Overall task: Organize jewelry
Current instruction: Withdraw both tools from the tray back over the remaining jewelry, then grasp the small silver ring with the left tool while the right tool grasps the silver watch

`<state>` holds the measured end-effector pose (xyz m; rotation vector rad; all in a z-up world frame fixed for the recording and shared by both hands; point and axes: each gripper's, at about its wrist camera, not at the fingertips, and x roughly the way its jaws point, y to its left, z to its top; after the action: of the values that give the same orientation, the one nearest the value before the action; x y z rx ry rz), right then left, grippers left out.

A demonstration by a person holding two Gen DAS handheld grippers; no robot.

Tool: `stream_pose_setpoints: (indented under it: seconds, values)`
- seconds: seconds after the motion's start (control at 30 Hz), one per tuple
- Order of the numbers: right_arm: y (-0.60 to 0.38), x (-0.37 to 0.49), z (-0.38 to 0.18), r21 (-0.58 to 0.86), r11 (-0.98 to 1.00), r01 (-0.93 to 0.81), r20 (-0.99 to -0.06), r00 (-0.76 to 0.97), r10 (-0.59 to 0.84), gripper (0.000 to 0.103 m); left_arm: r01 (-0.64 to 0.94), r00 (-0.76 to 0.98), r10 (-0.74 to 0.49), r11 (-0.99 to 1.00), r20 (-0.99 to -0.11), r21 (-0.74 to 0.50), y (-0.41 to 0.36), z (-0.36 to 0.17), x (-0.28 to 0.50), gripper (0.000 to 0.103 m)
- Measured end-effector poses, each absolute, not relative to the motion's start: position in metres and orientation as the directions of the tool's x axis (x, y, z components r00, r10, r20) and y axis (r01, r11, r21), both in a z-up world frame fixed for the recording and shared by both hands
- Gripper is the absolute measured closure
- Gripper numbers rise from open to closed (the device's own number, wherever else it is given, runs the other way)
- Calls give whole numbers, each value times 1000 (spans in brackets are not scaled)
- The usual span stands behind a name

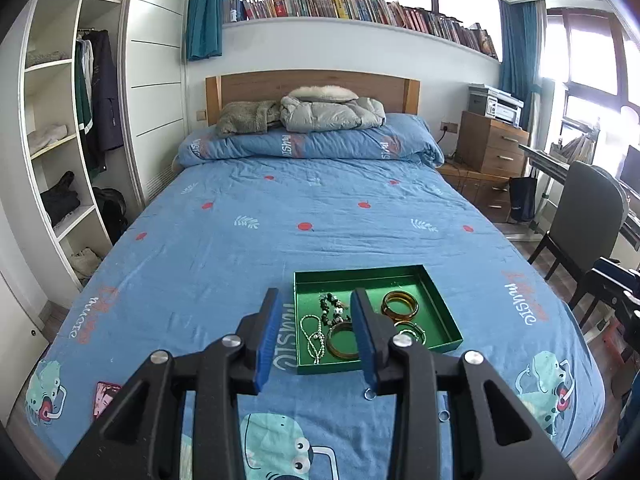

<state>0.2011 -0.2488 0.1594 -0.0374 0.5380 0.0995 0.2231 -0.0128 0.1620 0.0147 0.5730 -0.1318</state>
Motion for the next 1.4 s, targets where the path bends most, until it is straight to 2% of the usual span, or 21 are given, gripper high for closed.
stream_pose_setpoints:
  seconds: [0.3, 0.73, 1.03, 1.4]
  values:
    - [-248, 135, 196, -24, 994, -110, -423, 902, 90, 64, 91, 870, -83, 996, -486, -6, 12, 195, 168, 69]
    - [-262, 95, 210, -25, 995, -99, -364, 928, 83, 63, 106, 881, -90, 994, -464, 9, 6, 206, 140, 69]
    - [-292, 102, 163, 11, 997, -78, -419, 905, 76, 63, 129, 857, -108, 992, -504, 7, -19, 154, 144, 69]
    - [-345, 140, 52, 64, 995, -83, -573, 813, 105, 63, 329, 753, -274, 944, -598, -18, -98, 38, 154, 69]
